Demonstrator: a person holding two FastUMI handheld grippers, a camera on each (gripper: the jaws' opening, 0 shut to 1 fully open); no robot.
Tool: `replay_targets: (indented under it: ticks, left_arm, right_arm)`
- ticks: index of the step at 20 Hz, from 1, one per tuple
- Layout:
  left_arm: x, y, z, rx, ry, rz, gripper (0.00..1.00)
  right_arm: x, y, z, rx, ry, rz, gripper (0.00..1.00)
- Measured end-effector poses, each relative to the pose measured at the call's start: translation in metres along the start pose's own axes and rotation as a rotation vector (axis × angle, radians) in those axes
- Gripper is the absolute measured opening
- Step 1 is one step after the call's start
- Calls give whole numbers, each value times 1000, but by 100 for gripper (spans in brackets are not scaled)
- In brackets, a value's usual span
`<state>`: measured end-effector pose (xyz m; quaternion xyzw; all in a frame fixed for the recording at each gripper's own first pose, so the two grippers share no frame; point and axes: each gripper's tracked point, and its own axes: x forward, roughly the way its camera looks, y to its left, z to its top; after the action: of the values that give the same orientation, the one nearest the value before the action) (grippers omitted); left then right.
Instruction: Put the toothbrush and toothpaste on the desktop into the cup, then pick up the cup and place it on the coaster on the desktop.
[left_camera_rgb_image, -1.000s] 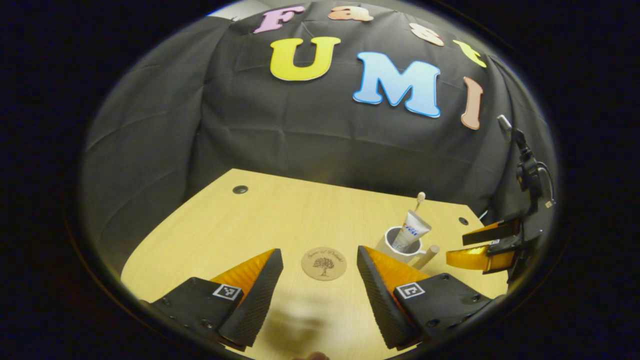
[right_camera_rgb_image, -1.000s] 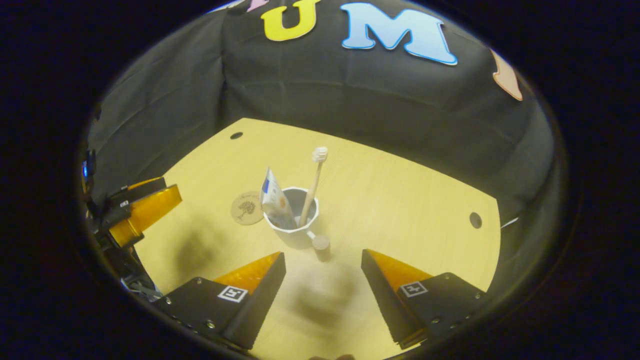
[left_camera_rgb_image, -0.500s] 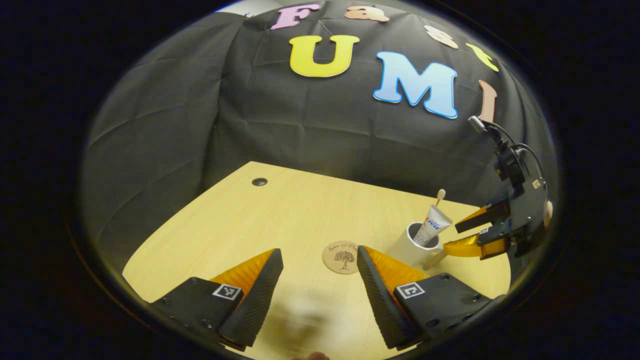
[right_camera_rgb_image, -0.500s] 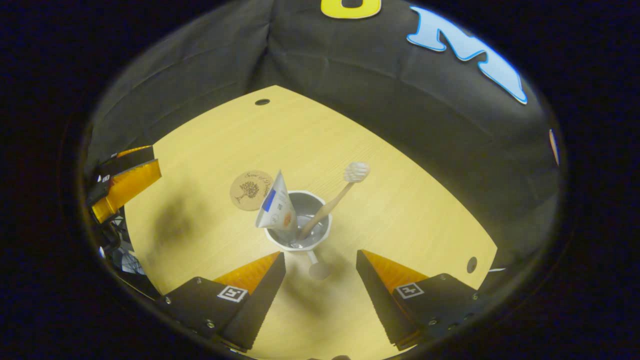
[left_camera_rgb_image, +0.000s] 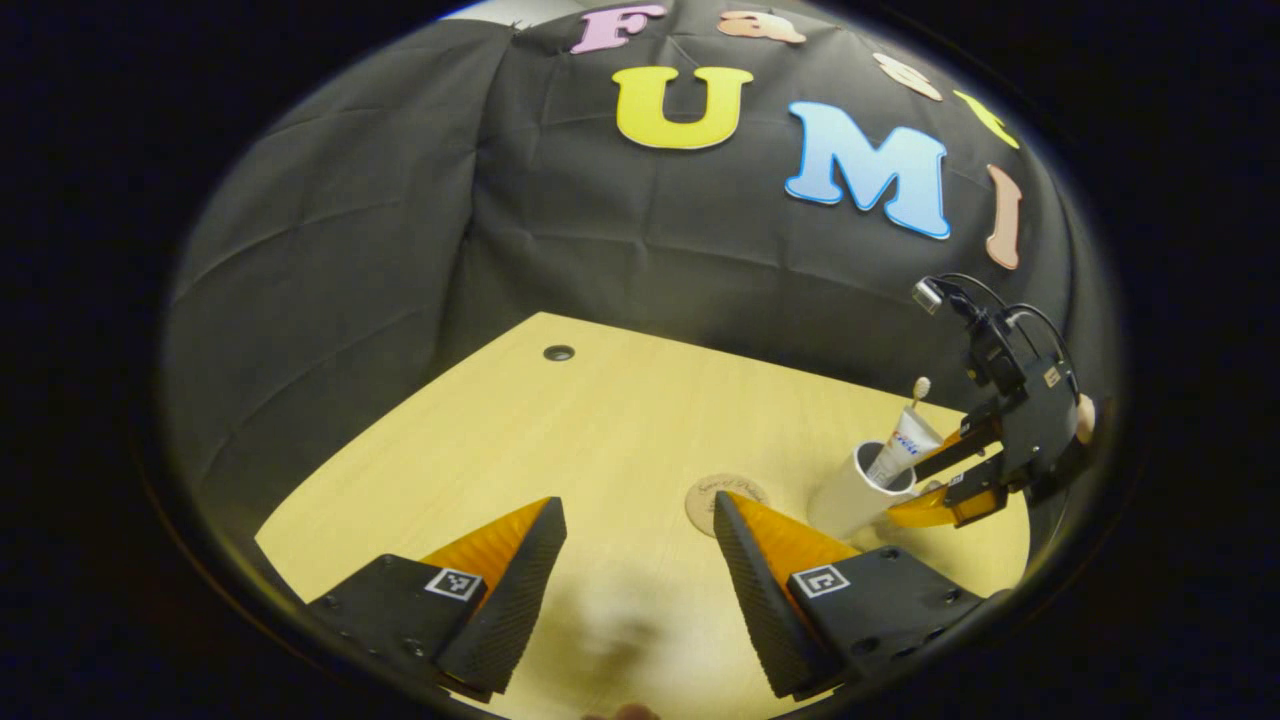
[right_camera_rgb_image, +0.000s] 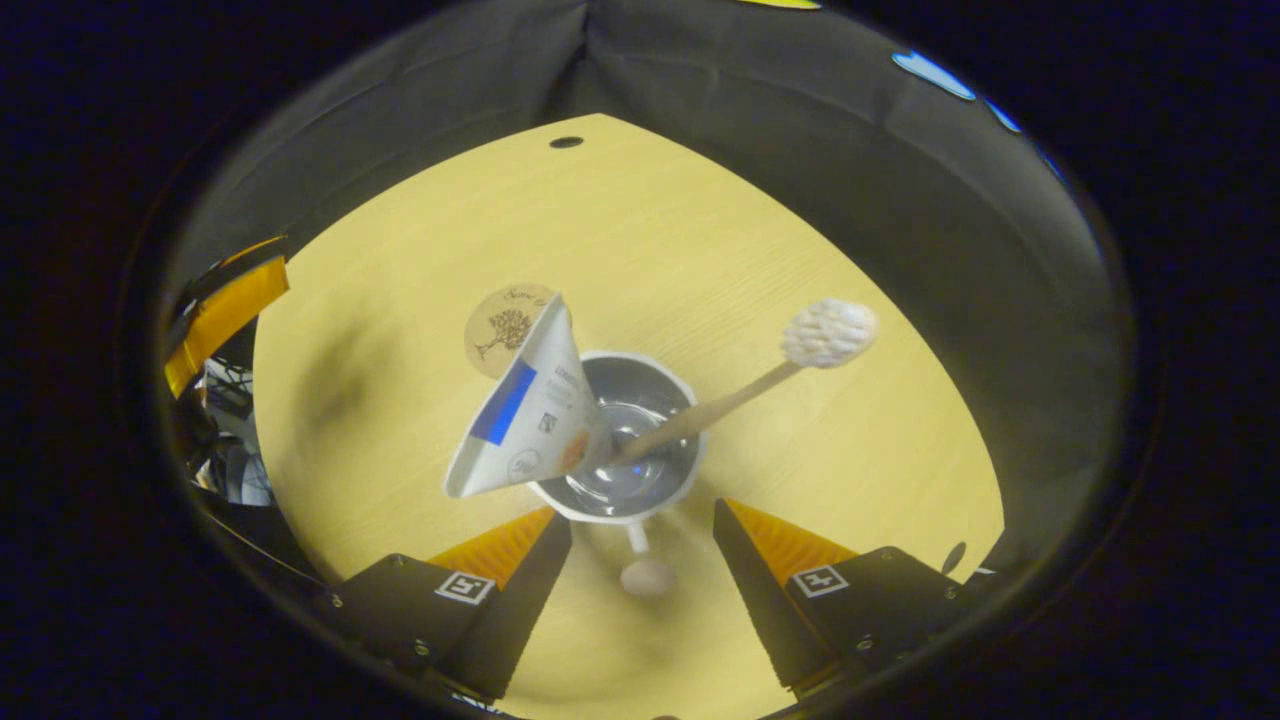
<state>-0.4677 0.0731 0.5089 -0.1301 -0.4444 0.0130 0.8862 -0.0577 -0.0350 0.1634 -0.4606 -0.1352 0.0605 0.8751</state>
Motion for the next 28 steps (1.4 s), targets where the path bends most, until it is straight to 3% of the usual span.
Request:
replay_targets:
  ticks: [2, 4, 5, 7, 8, 10, 11, 17, 20, 21, 28]
  left_arm:
    - [-1, 9, -2, -11, 5, 19, 96]
    - [-1, 17, -4, -18, 8, 38, 96]
    - [-1, 21, -5, -22, 11, 46, 96]
    - [1, 28, -6, -31, 16, 60, 96]
    - [1, 31, -9, -34, 19, 67, 96]
    - [3, 31, -9, -41, 23, 72, 98]
    - [5, 29, -9, -40, 26, 71, 96]
    - [10, 18, -9, -36, 29, 59, 96]
    - [13, 16, -10, -34, 26, 56, 97]
    - [13, 15, -10, -32, 24, 57, 96]
    - [12, 15, -9, -36, 23, 55, 95]
  right_arm:
    - [9, 2, 1, -20, 22, 15, 93]
    - [14, 6, 0, -12, 44, 41, 86]
    - [16, 8, -2, -13, 56, 53, 75]
    - [22, 8, -2, -33, 61, 50, 75]
    - [23, 12, -5, -33, 77, 59, 63]
    - [27, 8, -9, -43, 92, 54, 58]
    - [25, 8, -11, -42, 98, 62, 31]
    - [28, 12, -13, -41, 97, 69, 22]
    - [27, 9, -12, -28, 74, 54, 22]
    - [28, 8, -11, -15, 71, 49, 16]
    - [27, 12, -14, 20, 53, 41, 16]
